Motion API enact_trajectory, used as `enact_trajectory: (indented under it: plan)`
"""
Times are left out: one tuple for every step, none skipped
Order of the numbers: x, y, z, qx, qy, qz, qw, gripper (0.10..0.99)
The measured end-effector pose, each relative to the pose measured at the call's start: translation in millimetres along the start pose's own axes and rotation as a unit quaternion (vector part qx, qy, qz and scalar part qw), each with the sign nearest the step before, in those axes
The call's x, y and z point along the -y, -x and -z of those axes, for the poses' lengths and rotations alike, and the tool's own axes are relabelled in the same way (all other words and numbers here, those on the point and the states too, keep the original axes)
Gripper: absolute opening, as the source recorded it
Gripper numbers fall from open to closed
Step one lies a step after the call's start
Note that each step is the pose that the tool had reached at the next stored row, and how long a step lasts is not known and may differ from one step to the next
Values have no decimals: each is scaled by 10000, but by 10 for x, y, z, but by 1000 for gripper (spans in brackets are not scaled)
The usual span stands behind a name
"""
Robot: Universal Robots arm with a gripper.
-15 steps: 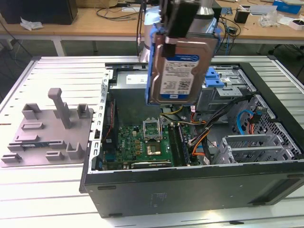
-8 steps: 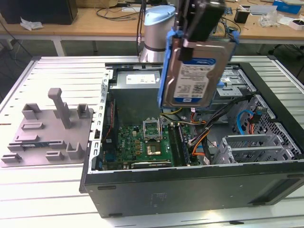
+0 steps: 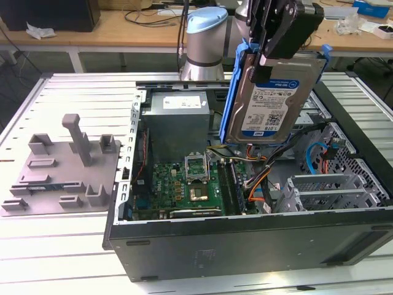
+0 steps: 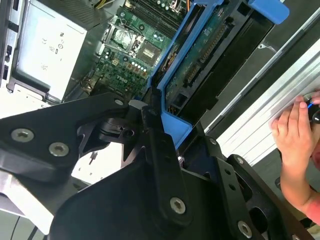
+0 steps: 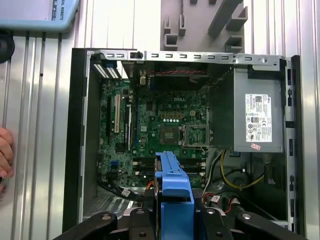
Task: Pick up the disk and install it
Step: 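Pick up the disk, then insert the disk into the insertion slot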
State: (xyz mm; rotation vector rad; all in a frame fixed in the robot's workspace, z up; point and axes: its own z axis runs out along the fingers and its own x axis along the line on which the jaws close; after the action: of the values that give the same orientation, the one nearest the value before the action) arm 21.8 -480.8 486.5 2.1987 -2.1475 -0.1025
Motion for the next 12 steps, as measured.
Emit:
enact_trajectory:
  plan:
    - [2,0,0,0,0,0,10000,369]
    - [4,0,0,0,0,0,10000,369]
    - [4,0,0,0,0,0,10000,369]
    - [4,0,0,0,0,0,10000,369]
    - [4,0,0,0,0,0,10000,369]
    - [5,0,0,0,0,0,10000,369]
    - [5,0,0,0,0,0,10000,369]
    - [5,0,0,0,0,0,10000,369]
    - [5,0,0,0,0,0,10000,369]
    - [5,0,0,0,0,0,10000,369]
    - [6,0,0,0,0,0,10000,369]
    - [6,0,1,0,0,0,10000,369]
